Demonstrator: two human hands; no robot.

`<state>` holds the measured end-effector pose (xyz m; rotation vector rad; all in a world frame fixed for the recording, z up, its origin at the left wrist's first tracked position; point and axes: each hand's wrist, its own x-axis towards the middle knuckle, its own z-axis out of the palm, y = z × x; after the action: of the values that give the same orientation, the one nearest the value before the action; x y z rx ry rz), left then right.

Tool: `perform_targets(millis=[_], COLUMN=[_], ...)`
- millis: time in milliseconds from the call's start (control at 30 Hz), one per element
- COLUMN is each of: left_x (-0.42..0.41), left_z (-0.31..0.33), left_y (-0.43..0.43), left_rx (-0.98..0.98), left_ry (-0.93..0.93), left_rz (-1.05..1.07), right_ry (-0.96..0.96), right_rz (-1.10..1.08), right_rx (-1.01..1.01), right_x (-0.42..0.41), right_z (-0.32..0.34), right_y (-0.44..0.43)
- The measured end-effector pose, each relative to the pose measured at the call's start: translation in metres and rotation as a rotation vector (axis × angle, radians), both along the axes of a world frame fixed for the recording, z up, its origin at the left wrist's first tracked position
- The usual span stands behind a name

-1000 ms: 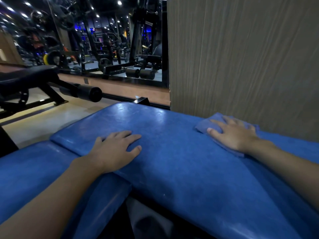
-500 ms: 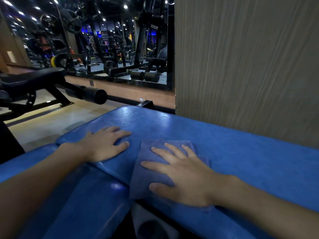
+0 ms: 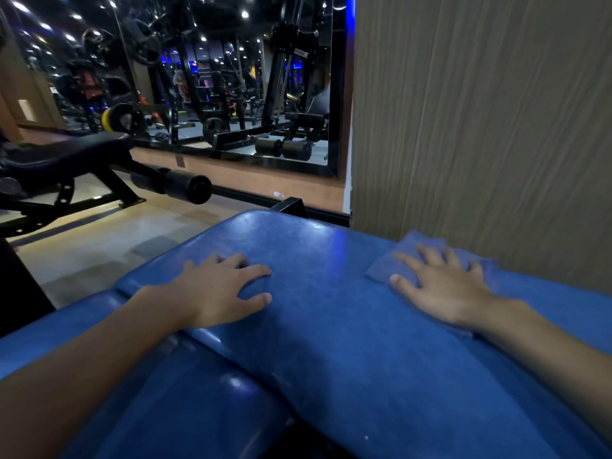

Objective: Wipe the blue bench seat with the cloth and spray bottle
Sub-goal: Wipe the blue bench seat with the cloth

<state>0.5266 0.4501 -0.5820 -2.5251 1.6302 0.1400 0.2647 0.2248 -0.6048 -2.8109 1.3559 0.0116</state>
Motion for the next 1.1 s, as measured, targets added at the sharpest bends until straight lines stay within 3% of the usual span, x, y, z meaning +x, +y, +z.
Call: perform_targets(millis=[200,300,400,600,733,833,1000,1100], left_x=[0.021,0.033,0.038,0.046,0.041,0.036,0.052,0.064], left_z=[0.005,0.005,0.003,-0.003,-0.001,0.001,-0.001,0.005], left_y=[0.003,0.003,0.004,0.005,0.001,0.0,0.006,0.007], left_rx=[-0.072,-0.065,-0.016,-0.026,-0.003,-0.004,-0.053,-0.137], left_ry=[0.073,0.041,0.036,0.076,0.031,0.014,0.09,0.129], left_rz=[-0.021,0.009,0.029,0.023,0.026,0.026,-0.022,-0.011], right_ry=[-0.042,-0.071,-0.052,-0.055,-0.004,-0.018,-0.031,-0.048], right_rz=[0.543,0.665,0.561,0.014,-0.094,0.071,0.545,0.653], right_rx=[0.013,0.027,0.018,-0.018,0.0,0.022,0.026,0.045], right_x=[0.035,0.033,0.026,0.0,0.016,0.038,0.062,0.058], right_z=[-0.001,0.003,0.005,0.006,0.003,-0.001,0.0,0.006], right_y=[0.127,0.137,0.101,-0.02,-0.021,0.023,0.134,0.144])
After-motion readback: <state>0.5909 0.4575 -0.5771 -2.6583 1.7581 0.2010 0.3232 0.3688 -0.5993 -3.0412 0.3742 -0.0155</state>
